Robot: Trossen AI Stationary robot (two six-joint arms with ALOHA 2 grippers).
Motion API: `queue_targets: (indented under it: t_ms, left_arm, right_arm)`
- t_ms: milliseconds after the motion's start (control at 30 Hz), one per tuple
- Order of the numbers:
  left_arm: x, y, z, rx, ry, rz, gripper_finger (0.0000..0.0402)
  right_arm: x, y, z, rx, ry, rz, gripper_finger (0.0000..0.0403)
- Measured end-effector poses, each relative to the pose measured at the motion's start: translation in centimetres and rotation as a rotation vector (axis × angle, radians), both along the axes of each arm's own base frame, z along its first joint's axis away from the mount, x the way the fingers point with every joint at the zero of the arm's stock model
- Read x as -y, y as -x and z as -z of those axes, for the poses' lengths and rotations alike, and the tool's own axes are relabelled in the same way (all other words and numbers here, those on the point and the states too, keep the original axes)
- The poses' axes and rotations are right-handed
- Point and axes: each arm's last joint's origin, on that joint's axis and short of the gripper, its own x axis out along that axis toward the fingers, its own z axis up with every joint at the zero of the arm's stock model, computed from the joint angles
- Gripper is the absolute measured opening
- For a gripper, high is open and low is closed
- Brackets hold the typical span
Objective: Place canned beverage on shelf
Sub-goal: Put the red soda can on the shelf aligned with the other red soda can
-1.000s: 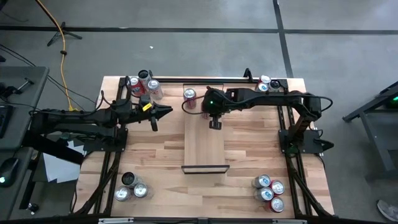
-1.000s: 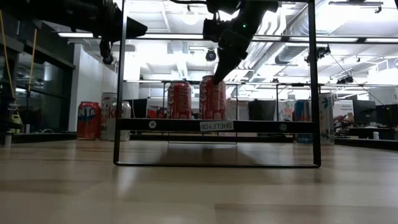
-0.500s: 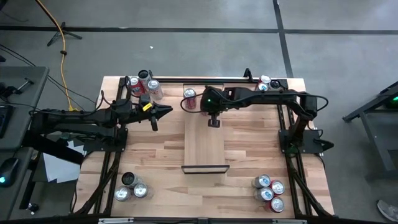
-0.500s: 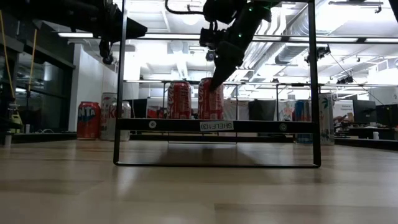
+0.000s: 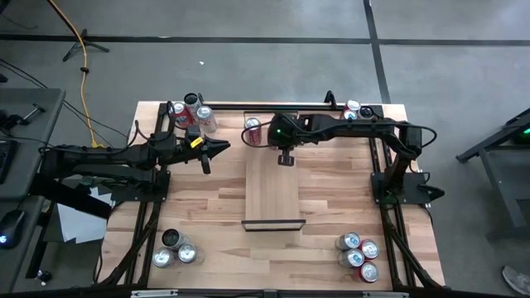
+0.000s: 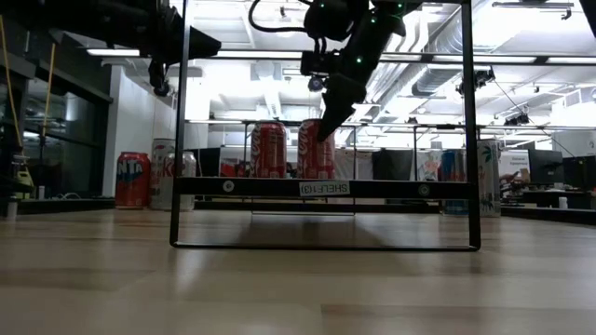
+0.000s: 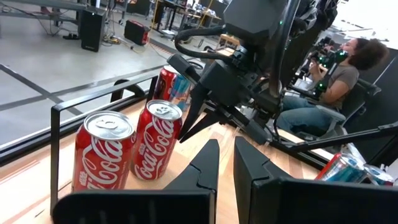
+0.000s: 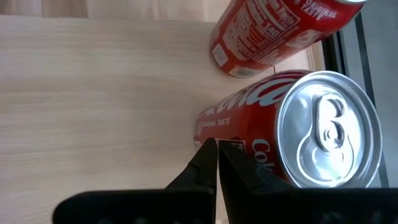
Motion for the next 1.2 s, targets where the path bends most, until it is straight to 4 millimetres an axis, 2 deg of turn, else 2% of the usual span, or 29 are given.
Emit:
queue_targets:
  t_ms: [467,633,733,867,1200]
  left_arm:
    - [0.0,0.0,0.0,0.000,0.001,-0.005,0.0001]
    - [0.0,0.0,0.0,0.001,0.001,-0.005,0.0000]
    - [0.0,0.0,0.0,0.000,0.001,-0.005,0.0001]
    - [0.0,0.0,0.0,-0.001,-0.001,-0.006,0.0000]
    - [-0.1,0.0,0.0,0.009,0.025,-0.033,0.0001]
  right_arm:
    - [1.7,0.1,-0.2,0.037,0.018,0.040,0.0000]
    - [1.5,0.1,-0.3,0.050,-0.022,0.049,0.0000]
    - [0.9,0.8,-0.7,-0.003,-0.090,0.035,0.0000]
    - [0.7,2.4,-1.5,-0.086,-0.097,0.043,0.0000]
    - [4.9,3.9,-1.1,-0.021,-0.003,0.251,0.0000]
